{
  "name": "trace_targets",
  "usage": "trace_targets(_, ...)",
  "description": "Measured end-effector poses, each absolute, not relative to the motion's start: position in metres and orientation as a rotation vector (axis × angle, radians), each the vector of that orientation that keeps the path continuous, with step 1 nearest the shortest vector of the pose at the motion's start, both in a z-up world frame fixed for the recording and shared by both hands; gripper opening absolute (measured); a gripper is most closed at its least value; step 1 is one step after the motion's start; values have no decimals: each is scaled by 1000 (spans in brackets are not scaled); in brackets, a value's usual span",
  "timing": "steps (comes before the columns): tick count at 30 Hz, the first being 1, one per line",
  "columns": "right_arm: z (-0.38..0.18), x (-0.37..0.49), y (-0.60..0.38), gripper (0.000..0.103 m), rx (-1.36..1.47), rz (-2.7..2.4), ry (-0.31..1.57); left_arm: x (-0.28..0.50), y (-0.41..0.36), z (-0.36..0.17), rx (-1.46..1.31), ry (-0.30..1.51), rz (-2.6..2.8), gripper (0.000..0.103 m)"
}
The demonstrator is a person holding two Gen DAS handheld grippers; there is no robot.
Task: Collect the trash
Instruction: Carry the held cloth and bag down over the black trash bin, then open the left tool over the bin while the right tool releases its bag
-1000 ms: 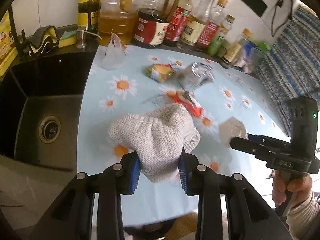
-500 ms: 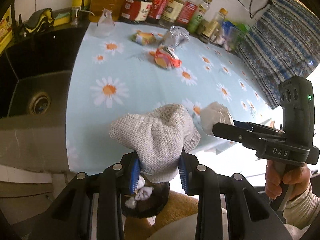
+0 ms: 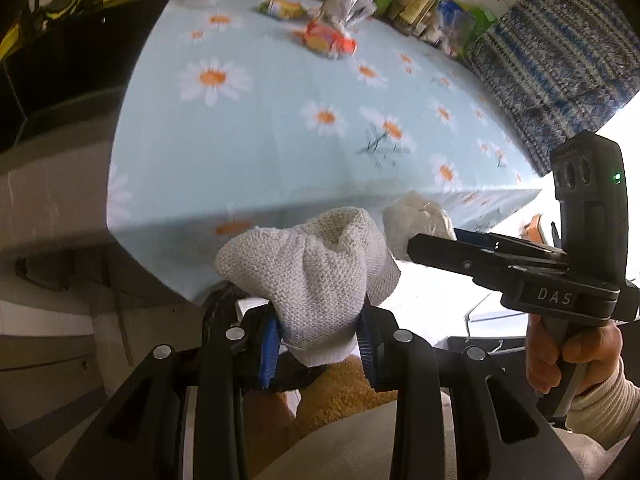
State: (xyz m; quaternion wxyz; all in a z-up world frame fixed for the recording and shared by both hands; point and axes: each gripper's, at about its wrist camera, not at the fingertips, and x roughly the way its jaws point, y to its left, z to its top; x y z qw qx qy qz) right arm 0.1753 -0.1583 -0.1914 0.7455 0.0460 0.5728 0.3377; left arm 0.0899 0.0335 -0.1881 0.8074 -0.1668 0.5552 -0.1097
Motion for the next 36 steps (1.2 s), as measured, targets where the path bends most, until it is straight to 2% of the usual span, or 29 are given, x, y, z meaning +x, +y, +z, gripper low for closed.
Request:
trace_targets(19,-293,160,-156,53,94,632,1483,78,34,-300,-375,1459,-198,31)
trace_targets(26,-322,157,-153,53,111,607,1555,75,35,-325,-388,1519,-185,31)
trace_targets(29,-331,157,-155,54,128,598,1574,75,33,-331,-397,1544,-192,38)
trace_targets(30,-332,158,-156,55,137,598,1580,75,32,-333,-401,1554,-193,46)
trace_targets(31,-333,159,-157,57,156,599,1592,76,32,-334,-409,1563,-196,49)
trace_targets(32,-335,161,-157,63,172,598,1598,77,32,-335,-416,1566,-205,50)
trace_targets(36,-333,165,-161,64,189,589,1599,78,31,-335,-412,1574,-208,50)
